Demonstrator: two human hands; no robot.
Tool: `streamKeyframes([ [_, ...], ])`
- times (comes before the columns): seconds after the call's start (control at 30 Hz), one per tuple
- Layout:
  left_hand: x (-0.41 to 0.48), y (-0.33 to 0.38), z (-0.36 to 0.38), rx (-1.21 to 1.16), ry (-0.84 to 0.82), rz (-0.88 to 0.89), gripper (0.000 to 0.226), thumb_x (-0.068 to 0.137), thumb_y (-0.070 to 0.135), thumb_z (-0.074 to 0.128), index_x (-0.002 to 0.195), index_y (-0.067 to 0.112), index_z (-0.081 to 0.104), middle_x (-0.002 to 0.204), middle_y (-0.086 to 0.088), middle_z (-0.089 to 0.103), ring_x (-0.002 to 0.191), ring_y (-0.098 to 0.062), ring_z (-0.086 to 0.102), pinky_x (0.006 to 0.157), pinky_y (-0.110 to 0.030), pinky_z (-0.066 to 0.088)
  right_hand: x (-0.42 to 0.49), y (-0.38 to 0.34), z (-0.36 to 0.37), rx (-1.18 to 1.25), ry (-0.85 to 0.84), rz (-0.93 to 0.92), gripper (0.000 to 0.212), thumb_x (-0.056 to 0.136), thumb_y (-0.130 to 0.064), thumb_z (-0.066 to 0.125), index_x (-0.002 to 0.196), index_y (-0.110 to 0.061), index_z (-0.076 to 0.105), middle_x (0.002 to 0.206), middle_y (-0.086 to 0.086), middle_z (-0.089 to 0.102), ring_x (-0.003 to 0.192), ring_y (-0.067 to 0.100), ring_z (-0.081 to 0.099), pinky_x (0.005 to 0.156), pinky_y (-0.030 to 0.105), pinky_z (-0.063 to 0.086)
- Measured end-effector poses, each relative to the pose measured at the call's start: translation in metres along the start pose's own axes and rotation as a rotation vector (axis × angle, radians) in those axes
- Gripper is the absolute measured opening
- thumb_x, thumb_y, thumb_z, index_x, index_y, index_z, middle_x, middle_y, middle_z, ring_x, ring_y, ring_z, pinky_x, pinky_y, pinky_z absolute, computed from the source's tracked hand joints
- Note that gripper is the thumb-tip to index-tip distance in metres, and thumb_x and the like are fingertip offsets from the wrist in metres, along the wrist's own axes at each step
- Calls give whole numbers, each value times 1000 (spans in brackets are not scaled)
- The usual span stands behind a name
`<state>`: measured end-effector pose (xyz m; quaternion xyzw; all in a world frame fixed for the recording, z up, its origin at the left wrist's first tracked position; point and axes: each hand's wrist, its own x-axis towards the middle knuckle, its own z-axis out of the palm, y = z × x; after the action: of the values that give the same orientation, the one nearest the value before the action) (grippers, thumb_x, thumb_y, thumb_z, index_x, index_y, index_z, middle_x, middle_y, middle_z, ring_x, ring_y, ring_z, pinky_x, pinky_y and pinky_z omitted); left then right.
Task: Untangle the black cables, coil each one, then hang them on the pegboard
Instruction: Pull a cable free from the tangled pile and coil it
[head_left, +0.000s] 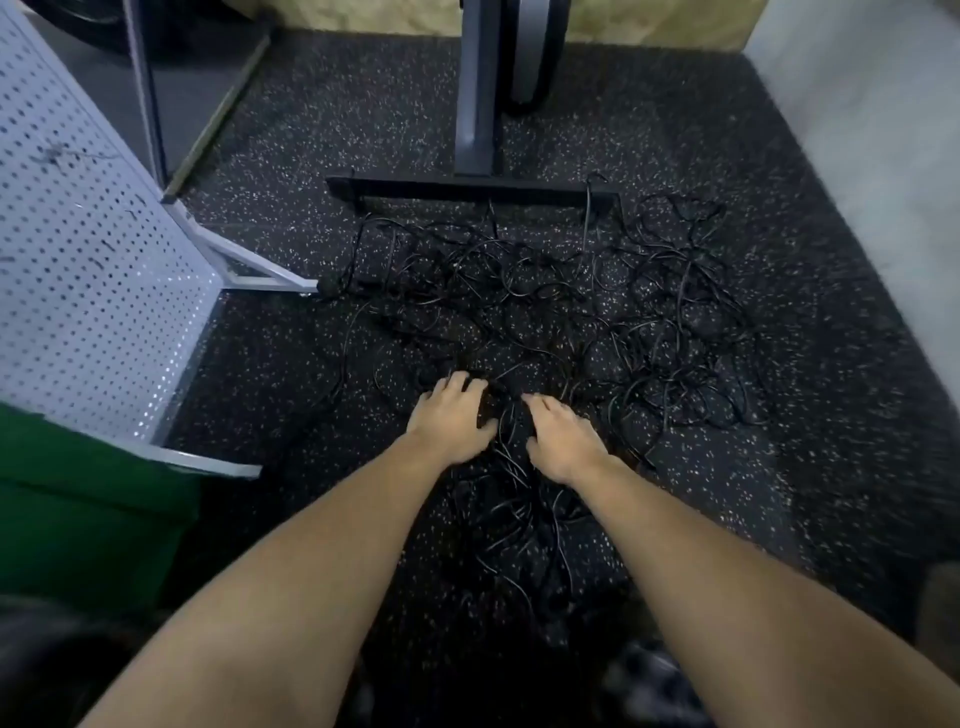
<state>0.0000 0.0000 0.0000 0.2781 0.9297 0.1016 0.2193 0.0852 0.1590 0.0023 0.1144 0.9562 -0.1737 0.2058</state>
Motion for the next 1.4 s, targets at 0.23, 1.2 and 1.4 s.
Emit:
streamKeyframes([
  [0.23, -38, -14, 70, -310, 4, -234, 15, 98, 31, 66, 105, 18, 61, 118, -3, 58, 101, -22, 60, 85, -39, 54, -27, 19, 53, 105, -23, 125, 57, 101, -10, 53, 155, -17, 37, 151, 5, 40, 135, 29, 45, 105, 44, 46],
  [1.2, -76, -27, 140, -407, -265, -104, 51, 97, 28, 71, 146, 20, 57, 141, -5, 56, 132, -25, 54, 109, -33, 44, -103, 33, 168, 560, 100, 440, 44, 87, 8, 60, 122, -17, 52, 113, 5, 57, 99, 22, 59, 91, 37, 54],
  [1.4, -84, -26, 140, -360, -191, -118, 42, 96, 30, 69, 136, 20, 65, 138, -5, 53, 131, -28, 48, 112, -41, 43, -105, 14, 165, 639, 286, 414, 31, 95, 2, 61, 120, -16, 65, 112, 2, 58, 99, 16, 58, 99, 38, 52],
])
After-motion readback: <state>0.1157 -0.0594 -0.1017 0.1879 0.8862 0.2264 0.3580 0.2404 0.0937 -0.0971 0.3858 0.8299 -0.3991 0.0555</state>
